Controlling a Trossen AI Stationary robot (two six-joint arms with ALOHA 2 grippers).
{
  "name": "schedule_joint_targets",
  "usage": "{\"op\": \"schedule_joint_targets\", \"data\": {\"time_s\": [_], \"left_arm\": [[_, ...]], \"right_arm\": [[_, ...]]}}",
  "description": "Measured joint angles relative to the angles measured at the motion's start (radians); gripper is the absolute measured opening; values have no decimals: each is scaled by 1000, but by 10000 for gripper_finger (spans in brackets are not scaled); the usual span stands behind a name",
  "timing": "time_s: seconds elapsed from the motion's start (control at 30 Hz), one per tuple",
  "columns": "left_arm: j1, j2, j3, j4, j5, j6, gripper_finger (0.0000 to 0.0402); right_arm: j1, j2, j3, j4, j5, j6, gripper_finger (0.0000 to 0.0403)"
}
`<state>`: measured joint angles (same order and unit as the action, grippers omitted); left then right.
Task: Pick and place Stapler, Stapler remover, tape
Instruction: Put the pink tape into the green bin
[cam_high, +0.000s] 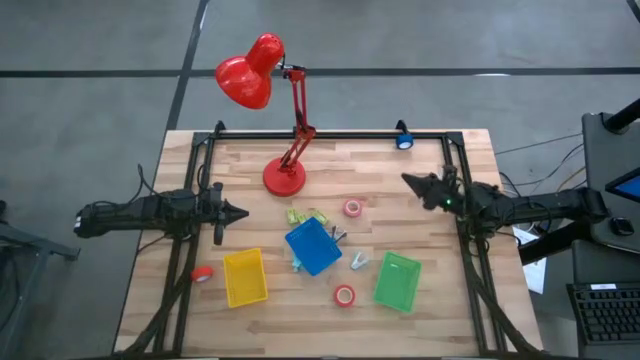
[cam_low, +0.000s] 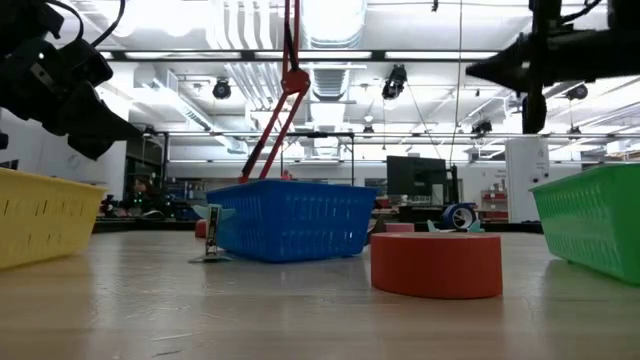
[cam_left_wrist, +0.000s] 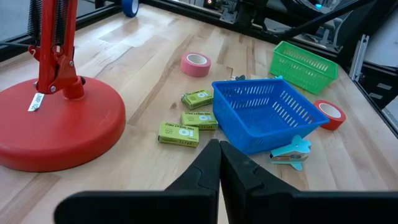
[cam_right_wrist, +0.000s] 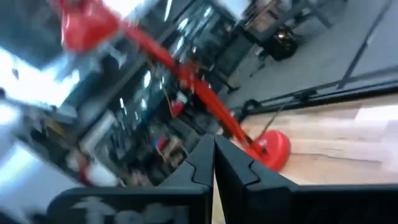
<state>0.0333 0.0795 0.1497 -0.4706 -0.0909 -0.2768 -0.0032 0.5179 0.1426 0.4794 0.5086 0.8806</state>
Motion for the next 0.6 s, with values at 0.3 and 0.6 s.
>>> {"op": "schedule_joint_targets", "data": {"time_s": [0.3,0.6], "left_arm": [[0,0,0,2,0,0,7],[0,2,-1,8,1,0,7]], "right_arm": [[-2,287,134,-97,-112,382,38],[-112,618,507,-602,-345,256,153]]}}
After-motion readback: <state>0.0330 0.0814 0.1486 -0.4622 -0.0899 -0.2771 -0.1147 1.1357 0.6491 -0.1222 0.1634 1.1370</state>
